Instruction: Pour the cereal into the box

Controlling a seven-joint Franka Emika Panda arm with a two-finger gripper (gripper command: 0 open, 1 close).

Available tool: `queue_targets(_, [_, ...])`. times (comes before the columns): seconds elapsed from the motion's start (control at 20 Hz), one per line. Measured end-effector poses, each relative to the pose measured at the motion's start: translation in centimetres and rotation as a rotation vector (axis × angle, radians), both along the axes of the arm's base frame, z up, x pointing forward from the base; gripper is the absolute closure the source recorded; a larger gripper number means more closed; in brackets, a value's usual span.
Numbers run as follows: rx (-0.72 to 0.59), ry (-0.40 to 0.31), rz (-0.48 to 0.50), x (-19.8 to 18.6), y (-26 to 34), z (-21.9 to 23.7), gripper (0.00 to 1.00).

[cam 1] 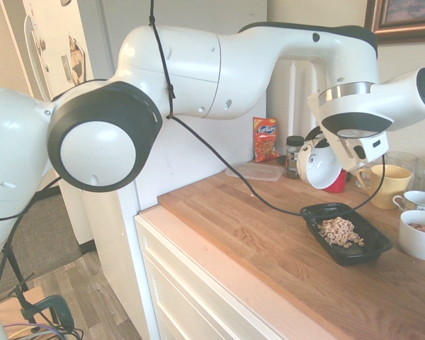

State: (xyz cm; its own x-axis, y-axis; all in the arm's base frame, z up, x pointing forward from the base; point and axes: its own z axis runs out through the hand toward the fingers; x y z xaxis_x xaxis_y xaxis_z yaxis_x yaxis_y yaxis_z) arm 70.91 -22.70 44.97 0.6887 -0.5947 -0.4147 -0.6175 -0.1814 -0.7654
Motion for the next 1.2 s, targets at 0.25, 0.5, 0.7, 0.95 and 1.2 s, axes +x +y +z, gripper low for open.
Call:
queue_targets(0.25, [0.063, -0.004, -0.027, -0.8, -1.8, -1.7, 1.00])
queue_targets(0.5, [0.164, -0.027, -0.040, -1.2, -4.1, -3.9, 1.00])
queue_targets(0.7, [0.261, -0.093, -0.031, -1.6, -5.9, -5.0, 1.00])
queue_targets(0.95, [0.306, -0.123, -0.028, -1.6, -7.5, -7.0, 1.00])
queue_targets(1.2, [0.204, -0.099, -0.003, -0.7, -6.5, -6.0, 1.00])
